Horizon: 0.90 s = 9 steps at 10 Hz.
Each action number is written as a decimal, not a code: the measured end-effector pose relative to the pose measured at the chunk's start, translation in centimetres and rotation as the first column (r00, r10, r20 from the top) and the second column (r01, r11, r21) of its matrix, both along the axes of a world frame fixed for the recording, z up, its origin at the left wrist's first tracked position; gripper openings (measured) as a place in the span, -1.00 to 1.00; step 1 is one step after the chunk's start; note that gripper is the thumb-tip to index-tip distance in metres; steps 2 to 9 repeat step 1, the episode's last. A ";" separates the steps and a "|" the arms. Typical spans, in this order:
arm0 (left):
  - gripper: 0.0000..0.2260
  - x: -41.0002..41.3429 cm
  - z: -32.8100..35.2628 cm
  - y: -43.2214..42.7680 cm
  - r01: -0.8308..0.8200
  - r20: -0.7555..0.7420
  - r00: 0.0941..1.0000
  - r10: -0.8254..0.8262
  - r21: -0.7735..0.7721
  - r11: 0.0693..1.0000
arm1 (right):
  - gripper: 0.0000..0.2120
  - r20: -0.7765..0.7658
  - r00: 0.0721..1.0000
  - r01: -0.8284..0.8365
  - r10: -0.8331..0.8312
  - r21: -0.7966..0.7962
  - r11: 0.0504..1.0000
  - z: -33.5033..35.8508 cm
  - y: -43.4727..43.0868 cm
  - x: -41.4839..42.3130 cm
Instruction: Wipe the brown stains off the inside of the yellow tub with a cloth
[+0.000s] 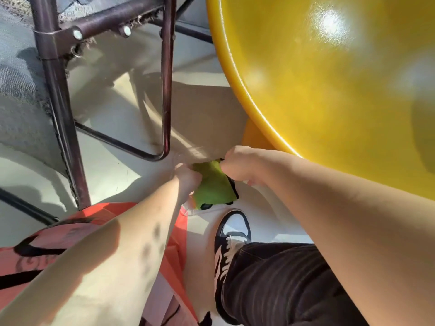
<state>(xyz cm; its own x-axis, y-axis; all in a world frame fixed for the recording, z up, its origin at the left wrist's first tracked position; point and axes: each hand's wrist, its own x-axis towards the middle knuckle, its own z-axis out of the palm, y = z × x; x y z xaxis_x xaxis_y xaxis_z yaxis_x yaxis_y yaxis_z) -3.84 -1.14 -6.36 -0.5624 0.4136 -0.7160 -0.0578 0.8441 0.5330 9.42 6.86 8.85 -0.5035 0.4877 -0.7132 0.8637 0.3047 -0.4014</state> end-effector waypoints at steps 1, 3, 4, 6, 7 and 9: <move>-0.59 1.4 3.7 0.5 -0.001 -0.010 1.000 0.002 0.103 0.995 | -0.82 0.003 0.999 0.039 -0.039 -0.056 0.998 1.3 -0.3 -0.1; -0.59 1.4 3.7 0.5 -0.001 -0.010 1.000 0.002 0.103 0.995 | -0.82 0.003 0.999 0.039 -0.039 -0.056 0.998 1.3 -0.3 -0.1; -0.59 1.4 3.7 0.5 -0.001 -0.010 1.000 0.002 0.103 0.995 | -0.82 0.003 0.999 0.039 -0.039 -0.056 0.998 1.3 -0.3 -0.1; -0.59 1.4 3.7 0.5 -0.001 -0.010 1.000 0.002 0.103 0.995 | -0.82 0.003 0.999 0.039 -0.039 -0.056 0.998 1.3 -0.3 -0.1; -0.59 1.4 3.7 0.5 -0.001 -0.010 1.000 0.002 0.103 0.995 | -0.82 0.003 0.999 0.039 -0.039 -0.056 0.998 1.3 -0.3 -0.1; -0.59 1.4 3.7 0.5 -0.001 -0.010 1.000 0.002 0.103 0.995 | -0.82 0.003 0.999 0.039 -0.039 -0.056 0.998 1.3 -0.3 -0.1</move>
